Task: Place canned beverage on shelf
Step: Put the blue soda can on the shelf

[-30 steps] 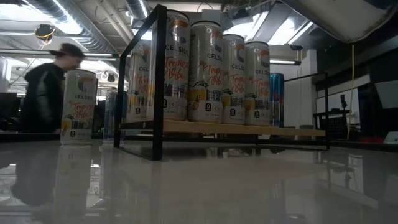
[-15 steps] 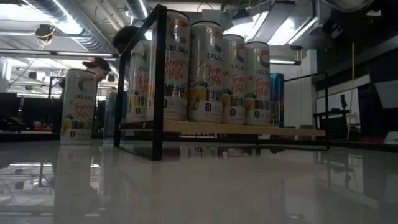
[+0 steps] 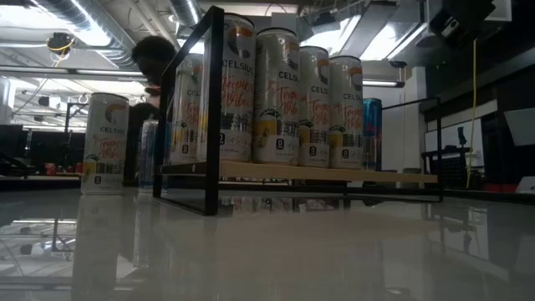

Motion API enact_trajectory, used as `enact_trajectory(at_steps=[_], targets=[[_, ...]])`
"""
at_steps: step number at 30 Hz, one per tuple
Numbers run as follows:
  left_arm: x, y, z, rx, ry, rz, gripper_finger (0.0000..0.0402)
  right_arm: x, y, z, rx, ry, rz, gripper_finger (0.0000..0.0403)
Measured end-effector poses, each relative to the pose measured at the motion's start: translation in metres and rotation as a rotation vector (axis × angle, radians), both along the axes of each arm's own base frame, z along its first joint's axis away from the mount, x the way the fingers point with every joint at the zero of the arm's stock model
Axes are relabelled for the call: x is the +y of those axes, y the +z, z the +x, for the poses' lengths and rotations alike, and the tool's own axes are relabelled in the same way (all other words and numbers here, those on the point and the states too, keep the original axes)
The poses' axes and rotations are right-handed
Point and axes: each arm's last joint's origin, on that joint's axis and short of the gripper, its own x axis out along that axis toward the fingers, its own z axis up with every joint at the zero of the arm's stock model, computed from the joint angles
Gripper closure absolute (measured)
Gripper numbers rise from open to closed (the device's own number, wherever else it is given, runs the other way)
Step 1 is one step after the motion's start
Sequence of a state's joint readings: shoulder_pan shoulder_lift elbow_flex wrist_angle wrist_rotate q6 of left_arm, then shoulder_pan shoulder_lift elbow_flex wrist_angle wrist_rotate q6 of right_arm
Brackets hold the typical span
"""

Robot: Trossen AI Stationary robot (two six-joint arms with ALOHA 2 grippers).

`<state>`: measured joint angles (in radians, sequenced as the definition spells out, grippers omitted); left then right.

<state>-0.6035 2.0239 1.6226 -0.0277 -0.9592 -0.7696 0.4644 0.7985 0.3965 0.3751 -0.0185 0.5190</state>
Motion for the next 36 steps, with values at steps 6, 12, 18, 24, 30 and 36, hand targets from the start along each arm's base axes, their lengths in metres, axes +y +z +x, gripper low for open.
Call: enact_trajectory(at_steps=[6,12,18,24,30,36], targets=[[0.004,0.002,0.004,-0.009,0.002,0.017,0.0182,0.003,0.000,0.005,-0.025,0.018,0.013,0.0127],[0.005,0.007,0.006,-0.026,-0.009,0.059,0.0182,0.005,-0.002,0.009,-0.014,0.017,0.036,0.0127],[0.008,0.008,0.007,-0.027,0.016,0.084,0.0182,0.005,-0.002,0.009,0.012,0.017,0.092,0.0127],[0.014,0.009,0.011,-0.028,0.026,0.088,0.0182,0.005,-0.002,0.009,0.014,0.013,0.094,0.0127],[0.022,0.008,0.016,-0.018,0.033,0.102,0.0182,0.004,-0.002,0.010,0.014,-0.021,0.093,0.0127],[0.029,0.009,0.020,-0.016,0.048,0.107,0.0182,0.003,-0.002,0.010,0.011,-0.052,0.088,0.0127]])
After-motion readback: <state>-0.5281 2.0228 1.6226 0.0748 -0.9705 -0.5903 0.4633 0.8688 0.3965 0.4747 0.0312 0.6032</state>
